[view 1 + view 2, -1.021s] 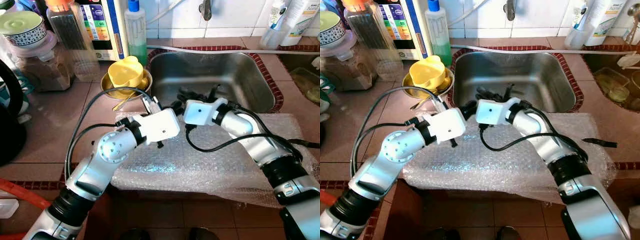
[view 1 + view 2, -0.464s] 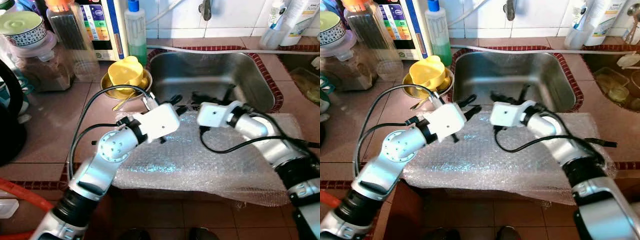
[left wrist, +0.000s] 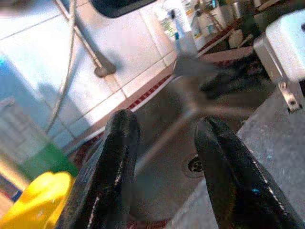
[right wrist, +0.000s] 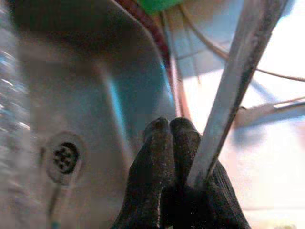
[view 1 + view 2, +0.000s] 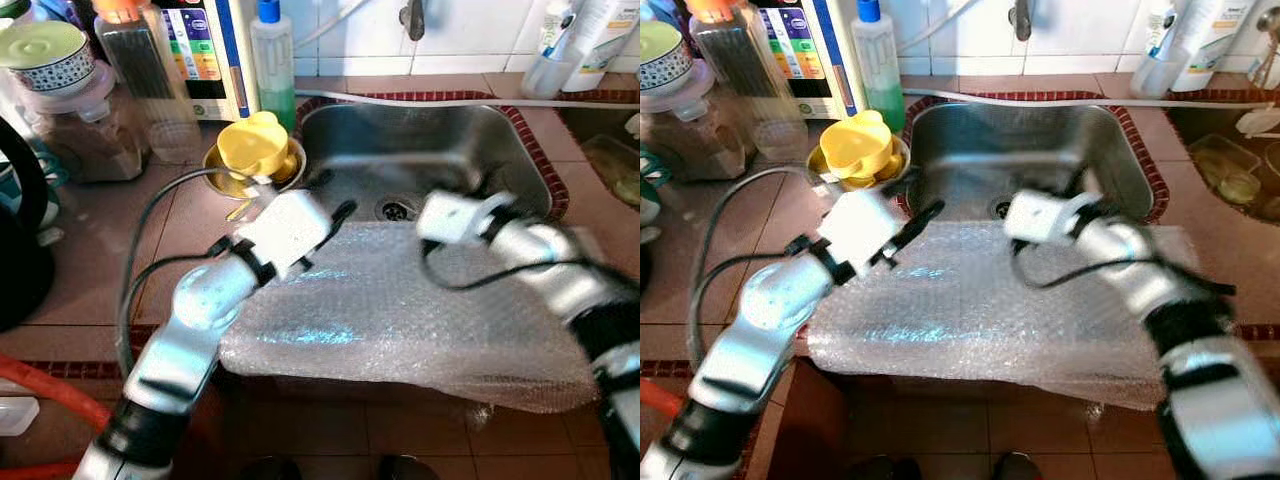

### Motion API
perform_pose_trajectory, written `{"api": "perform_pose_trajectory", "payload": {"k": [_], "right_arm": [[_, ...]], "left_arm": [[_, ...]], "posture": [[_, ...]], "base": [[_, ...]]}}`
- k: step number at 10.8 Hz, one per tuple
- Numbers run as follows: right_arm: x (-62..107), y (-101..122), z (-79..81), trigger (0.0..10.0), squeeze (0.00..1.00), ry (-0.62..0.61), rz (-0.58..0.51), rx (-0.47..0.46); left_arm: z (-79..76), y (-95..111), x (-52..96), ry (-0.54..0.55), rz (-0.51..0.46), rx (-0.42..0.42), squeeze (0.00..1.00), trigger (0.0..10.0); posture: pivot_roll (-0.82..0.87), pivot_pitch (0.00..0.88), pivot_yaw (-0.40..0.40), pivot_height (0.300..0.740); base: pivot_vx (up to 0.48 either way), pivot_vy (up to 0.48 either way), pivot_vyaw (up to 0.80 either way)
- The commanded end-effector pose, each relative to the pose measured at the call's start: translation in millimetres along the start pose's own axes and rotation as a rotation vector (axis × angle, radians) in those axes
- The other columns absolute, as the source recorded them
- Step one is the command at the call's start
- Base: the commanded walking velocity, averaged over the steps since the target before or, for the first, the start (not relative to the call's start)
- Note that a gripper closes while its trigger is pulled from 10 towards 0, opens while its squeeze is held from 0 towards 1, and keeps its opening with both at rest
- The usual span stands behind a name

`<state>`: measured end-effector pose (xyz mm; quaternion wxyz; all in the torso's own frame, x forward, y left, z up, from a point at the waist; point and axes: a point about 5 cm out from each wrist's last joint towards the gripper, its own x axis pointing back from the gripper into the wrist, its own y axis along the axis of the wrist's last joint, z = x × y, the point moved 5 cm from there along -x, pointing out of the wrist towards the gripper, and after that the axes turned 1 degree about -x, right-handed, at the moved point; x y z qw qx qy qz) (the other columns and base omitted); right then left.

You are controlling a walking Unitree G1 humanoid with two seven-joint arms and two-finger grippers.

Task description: Kitchen organization

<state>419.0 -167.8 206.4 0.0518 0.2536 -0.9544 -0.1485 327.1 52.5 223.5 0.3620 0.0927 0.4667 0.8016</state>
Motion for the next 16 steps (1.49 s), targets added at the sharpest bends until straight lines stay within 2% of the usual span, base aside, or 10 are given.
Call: {"api": "perform_pose_trajectory", "payload": {"k": [1,2,4,5,6,9,10,11,14,16], "right_arm": [[6.8,-15,-16.8,0.0,0.0,-0.045,0.053,0.027],[8.7,-21,-24.4,0.0,0.0,-0.069,0.072,0.031],[16.1,-37,-39.7,2.5,0.0,-0.11,0.129,0.078],[16.0,-38,-41.1,2.4,0.0,-0.118,0.132,0.079],[13.1,-35,-40.9,2.7,0.0,-0.129,0.117,0.059],[18.1,-47,-20.0,3.7,0.0,-0.08,0.164,0.065],[21.6,-54,-15.8,8.0,0.0,-0.073,0.193,0.048],[24.3,-59,-10.2,10.0,1.0,-0.064,0.214,0.016],[28.1,-65,3.1,10.0,1.0,-0.025,0.24,-0.011],[31.6,-75,11.7,10.0,1.0,0.016,0.306,-0.102]], "left_arm": [[0.6,-1,7.0,0.013,0.009,0.027,1.0,10.0],[-0.8,-5,11.0,0.012,0.024,0.033,1.0,10.0],[-19.4,-14,21.0,-0.057,0.072,0.079,1.0,10.0],[-24.4,-15,22.2,-0.079,0.082,0.082,1.0,10.0],[-25.5,-15,22.8,-0.079,0.087,0.078,1.0,10.0],[-25.1,-18,24.5,-0.069,0.117,0.107,1.0,10.0],[-26.6,-19,25.4,-0.075,0.121,0.103,1.0,10.0],[-29.4,-19,25.7,-0.087,0.126,0.125,1.0,10.0],[-37.8,-21,29.3,-0.146,0.151,0.175,1.0,10.0],[-41.5,-22,30.4,-0.171,0.163,0.158,1.0,10.0]], "posture": [[-0.09,0.179,0.075,0.74],[-0.09,0.179,0.077,0.74],[-0.08,0.179,0.078,0.74],[-0.07,0.178,0.076,0.74],[-0.07,0.178,0.076,0.74],[-0.07,0.178,0.074,0.74],[-0.07,0.179,0.077,0.74],[-0.06,0.18,0.079,0.74],[-0.06,0.183,0.081,0.74],[-0.06,0.184,0.083,0.74]], "base": [[0.0,0.0,0.0],[0.0,0.0,0.0],[0.0,0.0,0.0],[0.0,0.0,0.0],[0.0,0.0,0.0],[0.0,0.0,0.0],[0.0,0.0,0.0],[0.0,0.0,0.0],[0.0,0.0,0.0],[0.0,0.0,0.0]]}}
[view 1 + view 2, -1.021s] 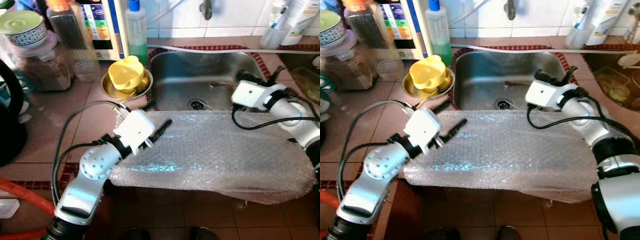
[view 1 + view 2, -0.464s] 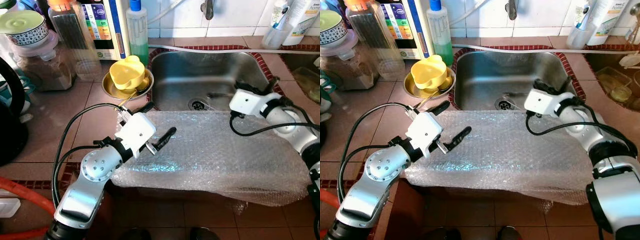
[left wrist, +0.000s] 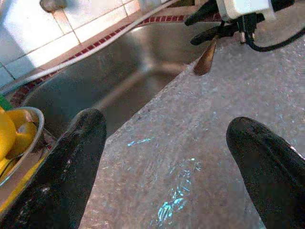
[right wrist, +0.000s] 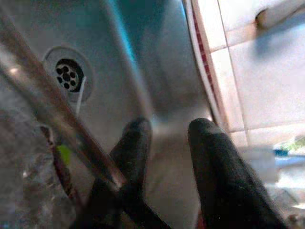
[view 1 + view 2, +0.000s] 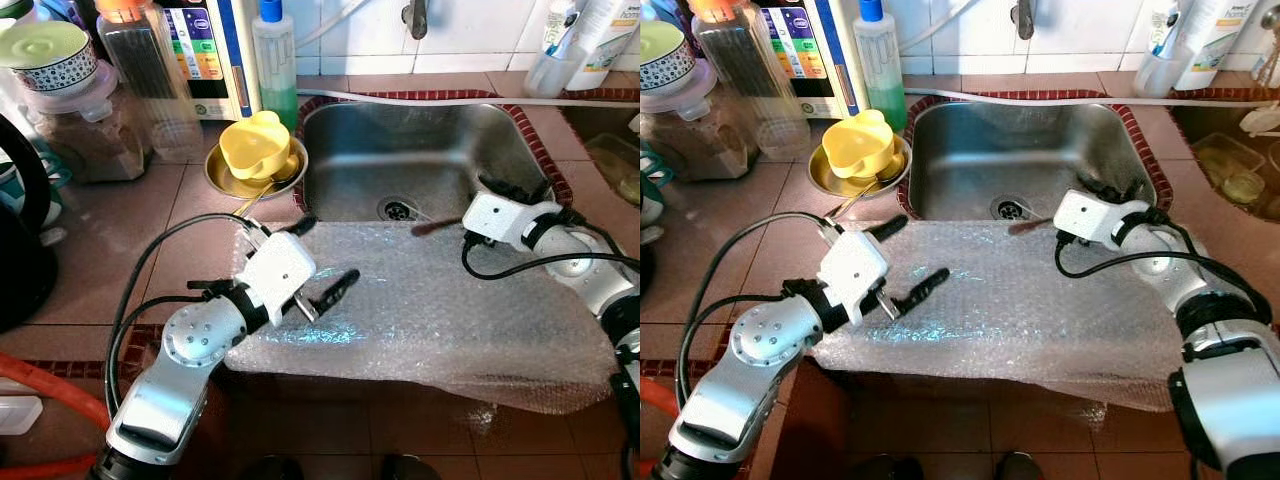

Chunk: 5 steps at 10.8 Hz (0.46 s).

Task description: Kitchen organization

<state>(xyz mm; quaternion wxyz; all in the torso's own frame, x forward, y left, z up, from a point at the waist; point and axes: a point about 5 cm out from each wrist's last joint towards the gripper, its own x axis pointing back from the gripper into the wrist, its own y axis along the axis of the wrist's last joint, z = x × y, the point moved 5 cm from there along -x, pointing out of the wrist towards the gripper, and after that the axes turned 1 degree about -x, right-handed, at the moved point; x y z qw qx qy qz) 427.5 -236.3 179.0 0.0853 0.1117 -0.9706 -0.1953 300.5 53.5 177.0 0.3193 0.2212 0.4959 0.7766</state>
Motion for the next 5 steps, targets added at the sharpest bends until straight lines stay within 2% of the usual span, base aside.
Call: {"api": "perform_pose_trajectory", "payload": {"k": [1,3,5], "right_arm": [[2.9,-11,1.5,10.0,1.0,0.0,0.05,-0.093],[2.9,-25,-2.9,10.0,1.0,-0.022,0.137,-0.394],[1.0,-24,-16.9,10.0,1.0,-0.075,0.133,-0.566]], "left_arm": [[-5.0,2,1.8,-0.021,0.002,-0.011,1.0,10.0],[-5.5,0,2.1,-0.031,0.013,-0.016,1.0,10.0],[-5.6,0,2.0,-0.034,0.018,-0.022,1.0,10.0]], "posture": [[-0.06,0.186,0.084,0.74],[-0.06,0.187,0.083,0.74],[-0.06,0.187,0.082,0.74]], "base": [[0.0,0.0,0.0],[0.0,0.0,0.0],[0.0,0.0,0.0]]}}
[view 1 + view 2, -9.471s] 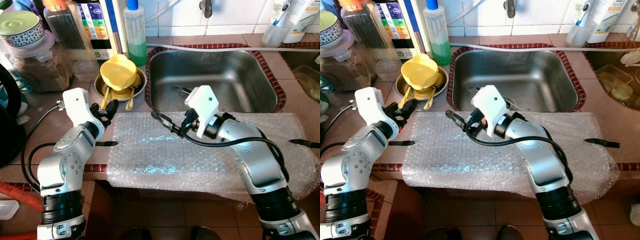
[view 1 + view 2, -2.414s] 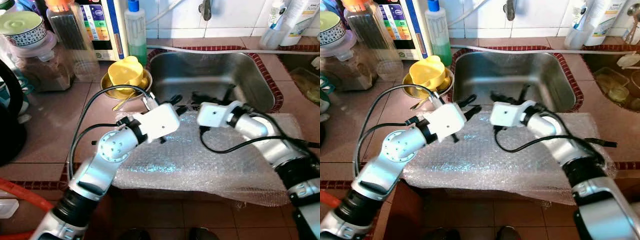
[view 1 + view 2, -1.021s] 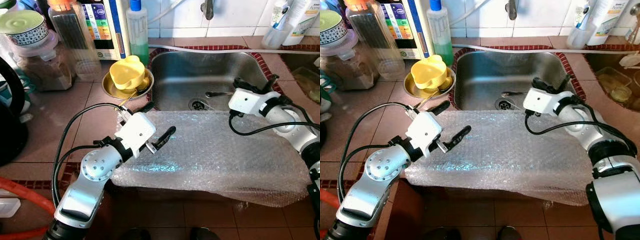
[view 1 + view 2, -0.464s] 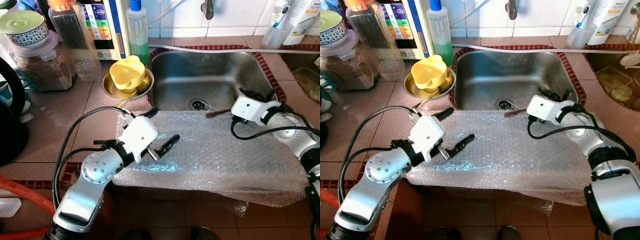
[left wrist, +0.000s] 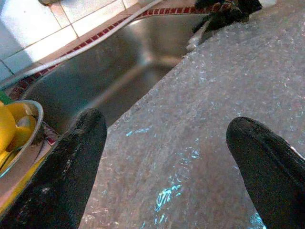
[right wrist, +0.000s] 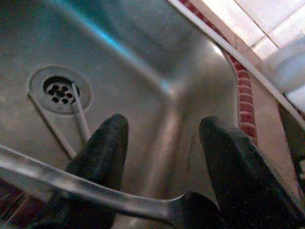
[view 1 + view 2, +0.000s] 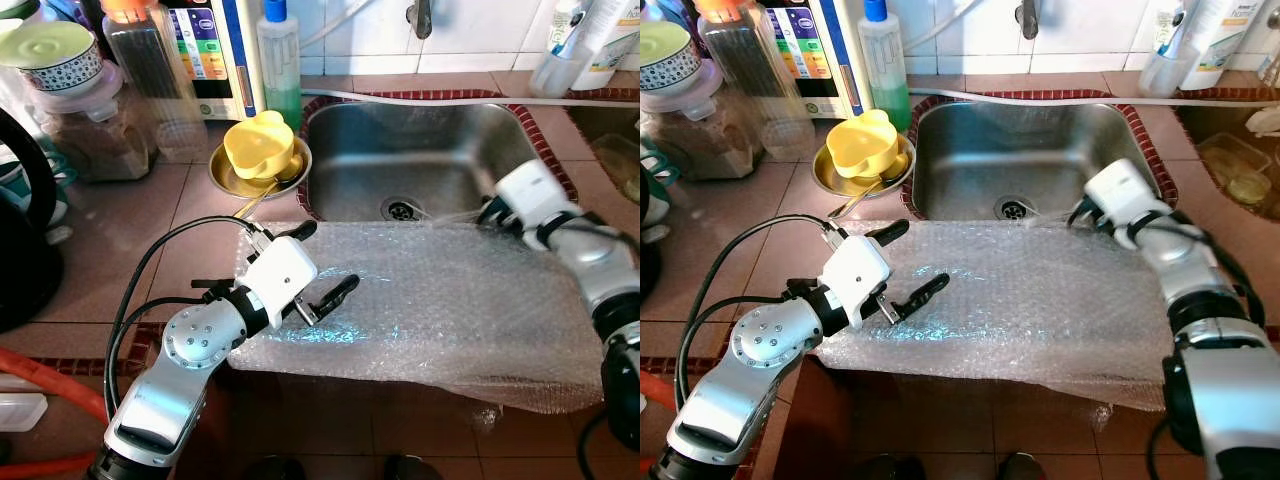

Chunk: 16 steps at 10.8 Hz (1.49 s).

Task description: Kitchen organization

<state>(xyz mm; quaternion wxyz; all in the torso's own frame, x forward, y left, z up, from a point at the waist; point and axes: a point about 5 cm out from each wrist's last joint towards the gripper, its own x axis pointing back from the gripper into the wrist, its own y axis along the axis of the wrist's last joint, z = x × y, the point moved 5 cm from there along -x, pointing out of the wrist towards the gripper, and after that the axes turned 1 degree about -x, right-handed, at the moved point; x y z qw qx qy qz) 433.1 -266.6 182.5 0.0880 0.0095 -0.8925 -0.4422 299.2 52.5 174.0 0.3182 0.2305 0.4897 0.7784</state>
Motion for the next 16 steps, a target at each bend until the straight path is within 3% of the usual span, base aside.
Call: {"api": "perform_pose_trajectory", "payload": {"k": [1,2,3,4,6,7,8,10,11,12,13,14,16], "right_arm": [[-0.9,5,-5.9,10.0,1.0,-0.003,0.002,-0.008],[-0.9,3,-3.0,10.0,1.0,0.024,0.018,-0.01],[-2.0,0,-6.5,10.0,1.0,0.0,0.05,-0.153],[-0.8,-11,-0.1,10.0,1.0,0.047,0.133,-0.015],[-1.6,-10,-4.0,10.0,1.0,0.032,0.149,0.014],[-1.5,-12,-6.5,10.0,0.98,0.012,0.169,-0.138],[-0.5,-14,-9.5,10.0,0.8,-0.003,0.187,-0.139],[-3.4,-3,-10.2,10.0,0.79,-0.009,0.133,-0.043],[-6.7,9,-9.6,10.0,0.45,-0.027,0.084,-0.006],[-8.1,14,-9.5,10.0,0.38,-0.043,0.06,-0.008],[-9.9,29,-10.1,10.0,0.0,-0.089,-0.023,-0.001],[-10.5,34,-7.3,10.0,0.0,-0.113,-0.059,0.01],[-13.3,12,14.8,10.0,0.0,0.005,0.058,-0.166]], "left_arm": [[-3.4,1,1.5,-0.019,0.005,-0.018,1.0,10.0],[-3.4,2,1.4,-0.021,0.007,-0.022,1.0,10.0],[-3.9,1,1.2,-0.024,0.01,-0.025,1.0,10.0],[-4.3,0,1.3,-0.025,0.014,-0.027,1.0,10.0],[-5.7,-2,0.8,-0.034,0.029,-0.04,1.0,10.0],[-6.0,-2,0.6,-0.038,0.032,-0.045,1.0,10.0],[-6.1,-3,0.6,-0.04,0.034,-0.05,0.0,10.0],[-5.5,-2,0.3,-0.033,0.032,-0.049,0.0,10.0],[-0.4,2,-0.8,-0.002,0.013,-0.045,0.0,10.0],[3.1,5,-1.2,0.018,-0.001,-0.035,0.0,10.0],[10.0,9,-1.5,0.058,-0.019,-0.027,0.0,10.0],[14.8,10,-1.8,0.092,-0.028,-0.024,0.0,10.0],[15.0,11,-3.4,0.104,-0.033,0.023,0.0,10.0]], "posture": [[-0.06,0.187,0.082,0.74],[-0.06,0.187,0.082,0.74],[-0.06,0.187,0.082,0.74],[-0.06,0.186,0.081,0.74],[-0.06,0.182,0.082,0.74],[-0.06,0.182,0.082,0.74],[-0.06,0.178,0.082,0.74],[-0.06,0.177,0.079,0.74],[-0.06,0.176,0.079,0.74],[-0.06,0.174,0.076,0.74],[-0.06,0.173,0.075,0.74],[-0.07,0.174,0.073,0.74],[-0.07,0.176,0.075,0.74]], "base": [[0.0,0.0,0.0],[0.0,0.0,0.0],[0.0,0.0,0.0],[0.0,0.0,0.0],[0.0,0.0,0.0],[0.0,0.0,0.0],[0.0,0.0,0.0],[0.0,0.0,0.0],[0.0,0.0,0.0],[0.0,0.0,0.0],[0.0,0.0,0.0],[0.0,0.0,0.0],[0.0,0.0,0.0]]}}
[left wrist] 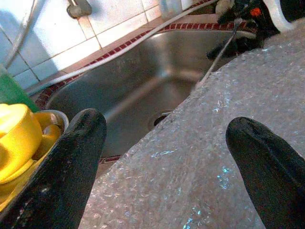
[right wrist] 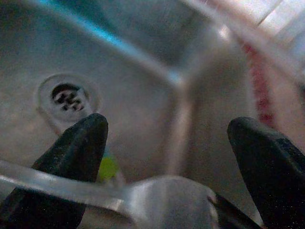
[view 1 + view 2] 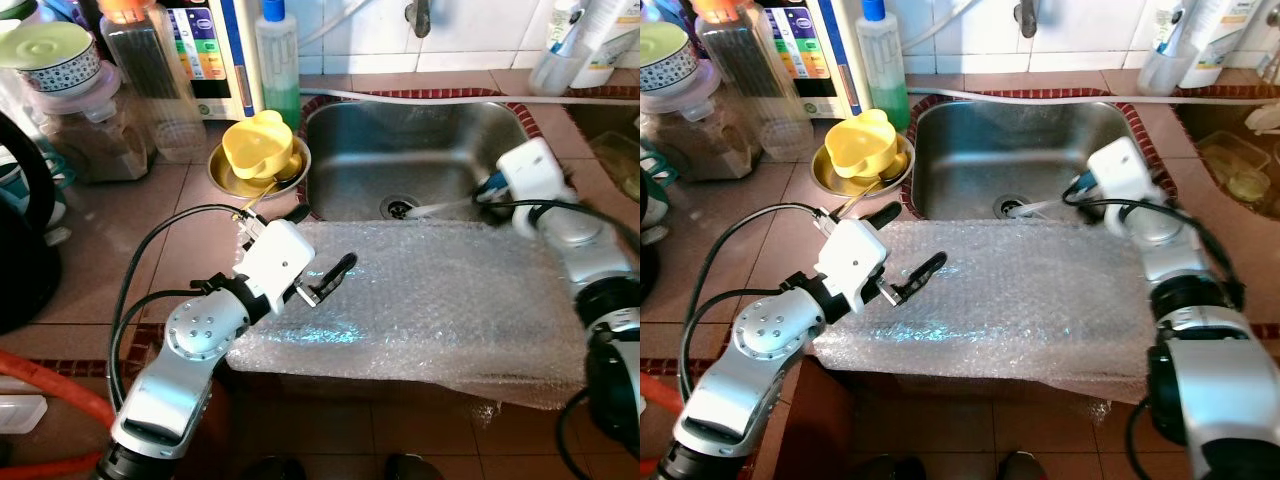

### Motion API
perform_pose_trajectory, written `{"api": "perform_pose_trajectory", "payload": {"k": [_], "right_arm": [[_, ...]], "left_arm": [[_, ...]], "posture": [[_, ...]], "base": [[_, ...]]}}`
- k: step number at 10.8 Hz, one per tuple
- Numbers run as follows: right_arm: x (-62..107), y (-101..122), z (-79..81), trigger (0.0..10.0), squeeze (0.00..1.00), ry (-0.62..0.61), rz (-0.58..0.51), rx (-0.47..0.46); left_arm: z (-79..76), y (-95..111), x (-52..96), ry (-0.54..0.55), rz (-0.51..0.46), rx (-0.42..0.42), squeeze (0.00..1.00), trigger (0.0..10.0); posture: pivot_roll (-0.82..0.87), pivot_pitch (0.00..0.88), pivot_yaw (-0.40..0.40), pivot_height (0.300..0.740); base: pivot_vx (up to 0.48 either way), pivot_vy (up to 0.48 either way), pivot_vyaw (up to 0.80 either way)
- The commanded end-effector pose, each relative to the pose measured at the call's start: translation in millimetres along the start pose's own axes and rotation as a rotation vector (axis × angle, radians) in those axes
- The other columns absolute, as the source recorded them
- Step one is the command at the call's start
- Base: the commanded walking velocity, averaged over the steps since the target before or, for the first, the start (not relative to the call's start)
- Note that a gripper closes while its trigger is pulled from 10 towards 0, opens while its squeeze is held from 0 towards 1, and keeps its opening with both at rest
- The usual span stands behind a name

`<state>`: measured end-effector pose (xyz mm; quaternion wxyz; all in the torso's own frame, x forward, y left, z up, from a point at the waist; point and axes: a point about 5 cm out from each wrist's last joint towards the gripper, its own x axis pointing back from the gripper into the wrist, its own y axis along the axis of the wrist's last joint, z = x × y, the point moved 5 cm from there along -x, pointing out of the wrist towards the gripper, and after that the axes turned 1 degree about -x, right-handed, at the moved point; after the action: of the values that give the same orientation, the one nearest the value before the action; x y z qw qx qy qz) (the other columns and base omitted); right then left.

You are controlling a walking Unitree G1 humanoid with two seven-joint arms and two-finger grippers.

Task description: Kitchen organization

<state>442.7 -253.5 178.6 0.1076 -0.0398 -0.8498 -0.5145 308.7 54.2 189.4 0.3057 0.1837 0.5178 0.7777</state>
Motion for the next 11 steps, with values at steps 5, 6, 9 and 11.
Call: {"api": "perform_pose_trajectory", "payload": {"k": [5,6,9,11], "right_arm": [[6.0,4,-28.9,10.0,0.0,-0.076,0.018,-0.006],[7.6,10,-36.3,10.0,0.0,-0.117,-0.008,0.066],[7.3,13,-35.7,10.0,0.0,-0.127,-0.019,0.115],[5.5,14,-30.6,10.0,0.0,-0.118,-0.027,0.122]], "left_arm": [[2.1,2,1.8,0.01,0.0,0.021,0.0,10.0],[3.9,2,0.8,0.016,0.002,0.015,0.0,10.0],[4.5,3,0.4,0.02,0.001,0.014,0.0,10.0],[3.9,3,0.3,0.02,0.004,0.011,0.0,10.0]], "posture": [[-0.06,0.179,0.076,0.74],[-0.06,0.179,0.076,0.74],[-0.07,0.181,0.074,0.74],[-0.07,0.181,0.073,0.74]], "base": [[0.0,0.0,0.0],[0.0,0.0,0.0],[0.0,0.0,0.0],[0.0,-0.244,0.0]]}}
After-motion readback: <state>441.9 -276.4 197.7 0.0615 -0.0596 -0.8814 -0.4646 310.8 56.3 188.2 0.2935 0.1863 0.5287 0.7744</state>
